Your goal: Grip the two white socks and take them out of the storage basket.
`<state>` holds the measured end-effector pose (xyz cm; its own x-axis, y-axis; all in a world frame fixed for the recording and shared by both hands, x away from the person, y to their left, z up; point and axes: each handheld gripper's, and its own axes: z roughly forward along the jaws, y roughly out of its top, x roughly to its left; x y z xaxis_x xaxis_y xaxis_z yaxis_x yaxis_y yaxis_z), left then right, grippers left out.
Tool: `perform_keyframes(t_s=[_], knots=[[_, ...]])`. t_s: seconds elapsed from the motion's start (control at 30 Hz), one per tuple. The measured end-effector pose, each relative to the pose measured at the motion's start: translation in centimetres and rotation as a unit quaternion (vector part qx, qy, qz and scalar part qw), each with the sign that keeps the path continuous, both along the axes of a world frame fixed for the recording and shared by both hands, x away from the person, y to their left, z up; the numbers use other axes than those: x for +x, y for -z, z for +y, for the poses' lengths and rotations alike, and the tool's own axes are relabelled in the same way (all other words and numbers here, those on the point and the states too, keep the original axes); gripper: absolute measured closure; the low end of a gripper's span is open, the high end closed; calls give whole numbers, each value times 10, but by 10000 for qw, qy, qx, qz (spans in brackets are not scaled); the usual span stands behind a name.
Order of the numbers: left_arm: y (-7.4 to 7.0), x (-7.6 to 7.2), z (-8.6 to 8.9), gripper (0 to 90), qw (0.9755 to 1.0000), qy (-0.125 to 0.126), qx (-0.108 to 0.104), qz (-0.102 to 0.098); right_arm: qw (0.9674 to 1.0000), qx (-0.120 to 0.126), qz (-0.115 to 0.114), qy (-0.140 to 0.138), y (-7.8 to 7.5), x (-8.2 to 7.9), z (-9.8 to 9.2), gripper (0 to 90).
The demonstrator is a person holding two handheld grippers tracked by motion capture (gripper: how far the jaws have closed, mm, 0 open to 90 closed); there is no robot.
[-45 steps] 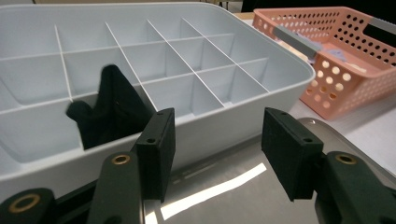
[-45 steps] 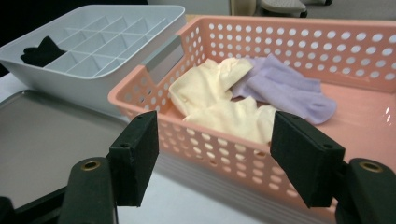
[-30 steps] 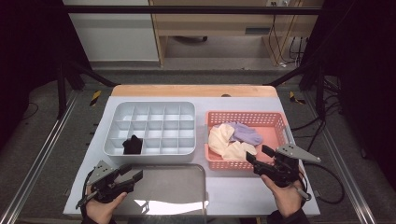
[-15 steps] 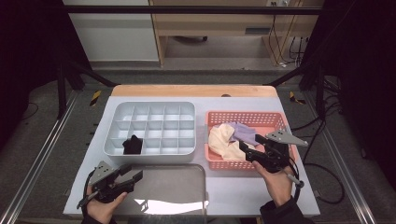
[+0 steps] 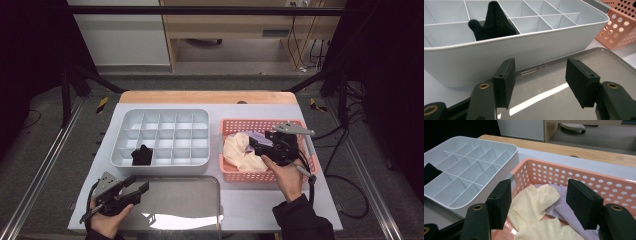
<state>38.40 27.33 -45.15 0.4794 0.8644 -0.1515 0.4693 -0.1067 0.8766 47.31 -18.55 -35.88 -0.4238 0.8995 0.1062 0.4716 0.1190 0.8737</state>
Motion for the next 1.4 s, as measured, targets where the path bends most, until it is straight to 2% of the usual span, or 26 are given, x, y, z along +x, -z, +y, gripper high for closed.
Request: perform_keyframes(t_s=[0.07, 0.43, 0.6, 0.77, 0.83, 1.03, 1.4], knots=[[0, 1, 0, 402, 10000, 8, 1, -5, 10000, 24, 31, -17, 1, 5, 3, 384], [1, 3, 0, 418, 9999, 113, 38, -36, 9996, -228, 149, -20, 4, 36, 21, 407], [2, 5, 1, 422, 9999, 102, 49, 63, 9993, -273, 249, 25, 9, 49, 27, 418], [3, 5, 3, 419, 10000, 58, 32, 22, 9985, -450, 303, 59, 16, 63, 33, 424], [3, 5, 4, 418, 10000, 53, 30, 22, 9985, -427, 339, 88, 19, 67, 35, 432], [3, 5, 4, 418, 10000, 67, 21, 47, 9968, -602, 522, 110, 34, 77, 41, 458], [3, 6, 4, 418, 10000, 74, 53, 38, 9945, -754, 713, 143, 56, 85, 45, 485]])
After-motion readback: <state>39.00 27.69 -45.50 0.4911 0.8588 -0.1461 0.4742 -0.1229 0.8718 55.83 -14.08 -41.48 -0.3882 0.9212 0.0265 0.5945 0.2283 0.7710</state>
